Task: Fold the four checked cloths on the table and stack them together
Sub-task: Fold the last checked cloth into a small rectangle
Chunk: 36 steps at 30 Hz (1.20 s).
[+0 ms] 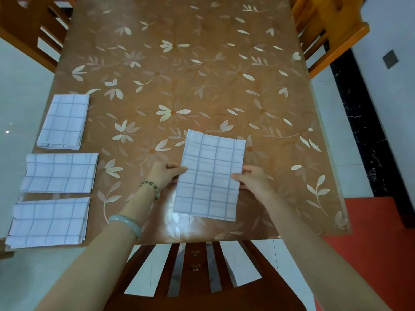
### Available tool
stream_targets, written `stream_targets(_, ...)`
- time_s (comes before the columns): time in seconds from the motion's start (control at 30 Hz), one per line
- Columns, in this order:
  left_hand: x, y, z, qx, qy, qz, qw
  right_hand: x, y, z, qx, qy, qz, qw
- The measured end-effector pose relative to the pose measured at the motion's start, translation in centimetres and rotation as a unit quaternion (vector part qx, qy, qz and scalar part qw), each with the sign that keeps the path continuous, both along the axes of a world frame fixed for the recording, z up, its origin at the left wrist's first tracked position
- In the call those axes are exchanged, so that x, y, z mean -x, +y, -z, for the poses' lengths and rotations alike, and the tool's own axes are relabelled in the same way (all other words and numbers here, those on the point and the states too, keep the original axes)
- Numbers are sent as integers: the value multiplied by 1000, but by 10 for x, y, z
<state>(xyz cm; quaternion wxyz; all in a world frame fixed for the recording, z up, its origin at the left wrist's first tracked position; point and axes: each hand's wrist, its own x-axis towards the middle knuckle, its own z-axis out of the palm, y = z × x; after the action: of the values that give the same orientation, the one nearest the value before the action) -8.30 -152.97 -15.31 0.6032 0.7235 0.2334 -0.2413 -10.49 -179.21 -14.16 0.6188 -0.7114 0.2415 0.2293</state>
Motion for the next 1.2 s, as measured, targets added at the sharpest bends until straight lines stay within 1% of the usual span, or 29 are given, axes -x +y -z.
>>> stream_targets(0.07, -1, 5, 1, -32, -8, 27, 999, 0, -1, 0, 32, -31, -24, 999)
stream_targets(0.17, -4, 10, 2, -77, -29, 63, 995, 0, 0, 6, 89, -46, -38, 994)
stream_targets(0.23, -5, 10, 0, -80, -40, 67, 994, 1, 1, 8, 126, -61, -32, 990)
stream_targets(0.27, -5, 9, -1, -68, -37, 62, 995, 1, 2, 9, 128, -56, -26, 990)
stream_targets(0.33, -3, 8, -2, -39, -22, 55, 997, 2, 3, 7, 99, -33, -7, 995)
stream_targets(0.43, 0, 10, -1, -18, 10, 53, 998, 4, 3, 6, 5, 19, 34, 999)
stream_targets(0.47, 1, 10, 0, -15, 19, 49, 999, 4, 2, 6, -14, 28, 41, 999)
stream_targets(0.53, 1, 8, 1, 8, 43, 1, 999, 5, 0, 5, -27, 34, 50, 998)
stream_targets(0.6, 2, 3, -2, 55, 65, -56, 995, 4, -1, 4, -36, 38, 60, 997)
stream_targets(0.63, 3, 2, -5, 67, 67, -64, 993, 4, -2, 5, -46, 43, 66, 996)
stream_targets(0.7, 4, 1, -6, 62, 53, -49, 995, 2, -2, 6, -85, 59, 82, 991)
stream_targets(0.77, 5, 2, -7, 17, 28, -12, 999, 1, -3, 10, -119, 73, 96, 986)
stream_targets(0.8, 6, 3, -7, -2, 21, 6, 1000, 2, -3, 10, -117, 73, 96, 986)
stream_targets(0.97, 7, 3, -3, -34, 4, 30, 999, 8, -2, 10, -2, 38, 25, 999)
stream_targets(1.1, 8, 8, 2, -89, -26, 72, 993, 9, 1, 10, 44, 16, 5, 999)
stream_targets(1.2, 9, 8, 5, -126, -51, 76, 988, 10, 4, 13, 90, -8, -15, 996)
